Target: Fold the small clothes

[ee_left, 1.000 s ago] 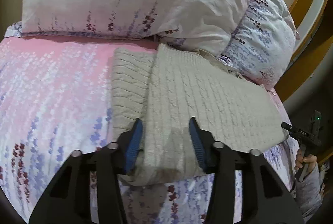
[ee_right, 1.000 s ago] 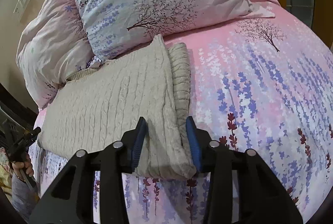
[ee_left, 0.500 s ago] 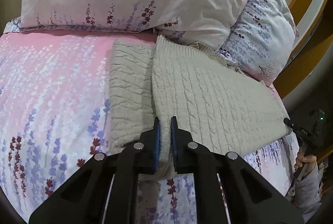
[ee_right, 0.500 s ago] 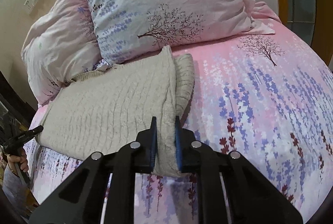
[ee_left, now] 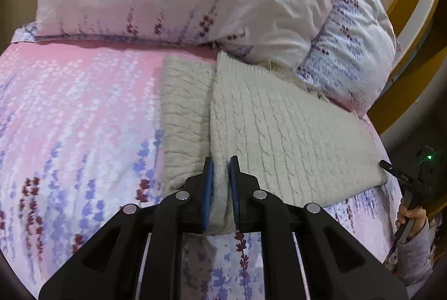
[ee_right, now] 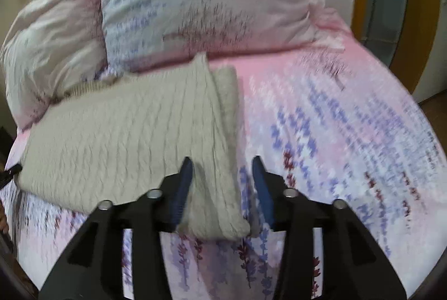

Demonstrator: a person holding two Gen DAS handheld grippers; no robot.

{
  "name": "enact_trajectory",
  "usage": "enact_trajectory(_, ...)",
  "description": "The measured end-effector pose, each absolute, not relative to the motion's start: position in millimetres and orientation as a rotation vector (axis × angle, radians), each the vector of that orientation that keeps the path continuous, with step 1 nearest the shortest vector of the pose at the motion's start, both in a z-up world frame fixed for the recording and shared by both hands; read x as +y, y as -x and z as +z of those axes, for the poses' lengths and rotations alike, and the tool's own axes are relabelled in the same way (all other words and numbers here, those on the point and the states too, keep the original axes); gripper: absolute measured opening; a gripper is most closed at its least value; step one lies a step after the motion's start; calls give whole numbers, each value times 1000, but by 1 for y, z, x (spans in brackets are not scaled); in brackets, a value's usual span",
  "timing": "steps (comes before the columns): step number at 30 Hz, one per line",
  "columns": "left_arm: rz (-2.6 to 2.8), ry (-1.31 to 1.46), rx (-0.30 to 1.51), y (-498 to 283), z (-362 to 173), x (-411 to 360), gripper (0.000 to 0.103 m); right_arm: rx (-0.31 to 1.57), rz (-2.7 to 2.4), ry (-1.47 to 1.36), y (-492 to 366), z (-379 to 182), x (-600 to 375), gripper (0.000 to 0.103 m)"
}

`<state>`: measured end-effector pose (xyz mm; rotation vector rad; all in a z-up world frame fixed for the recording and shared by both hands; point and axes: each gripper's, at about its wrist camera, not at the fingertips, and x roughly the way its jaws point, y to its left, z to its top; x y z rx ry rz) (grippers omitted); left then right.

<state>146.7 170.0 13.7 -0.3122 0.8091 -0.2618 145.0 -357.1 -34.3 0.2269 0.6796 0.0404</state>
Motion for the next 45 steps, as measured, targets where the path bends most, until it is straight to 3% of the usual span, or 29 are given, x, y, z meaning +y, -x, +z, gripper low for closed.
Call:
enact_trajectory(1, -250, 323, 795, -145, 18, 174, 23, 640, 24, -221, -142, -26, -354, 50)
enact_trajectory(2, -240, 333, 785, -145, 21, 177, 46, 613, 23, -210, -141, -20, -349, 57)
enact_trajectory(4, -193, 362, 756, -146, 27, 187, 68, 581, 79, -175, -144, -9, -331, 65)
enact_trajectory(11, -223, 530, 823, -174, 18, 206, 73, 623, 241, -10, -178, -7, -235, 72)
enact_trajectory(22, -310, 520, 906, -207, 2, 188, 74, 694, 239, 44, -204, -27, -195, 75)
enact_trajectory(31, -314, 559, 924, -217, -4, 181, 48, 692, 221, 70, -212, -30, -188, 81)
enact_trajectory(35, -294, 556, 942, -220, -5, 174, 28, 694, 224, 65, -212, -29, -189, 81)
enact_trajectory(38, -297, 564, 944, -222, -3, 168, 23, 694, 225, 62, -212, -28, -189, 81)
enact_trajectory(45, -440, 684, 847, -218, 33, 150, 21, 695, 237, 54, -211, -28, -191, 81)
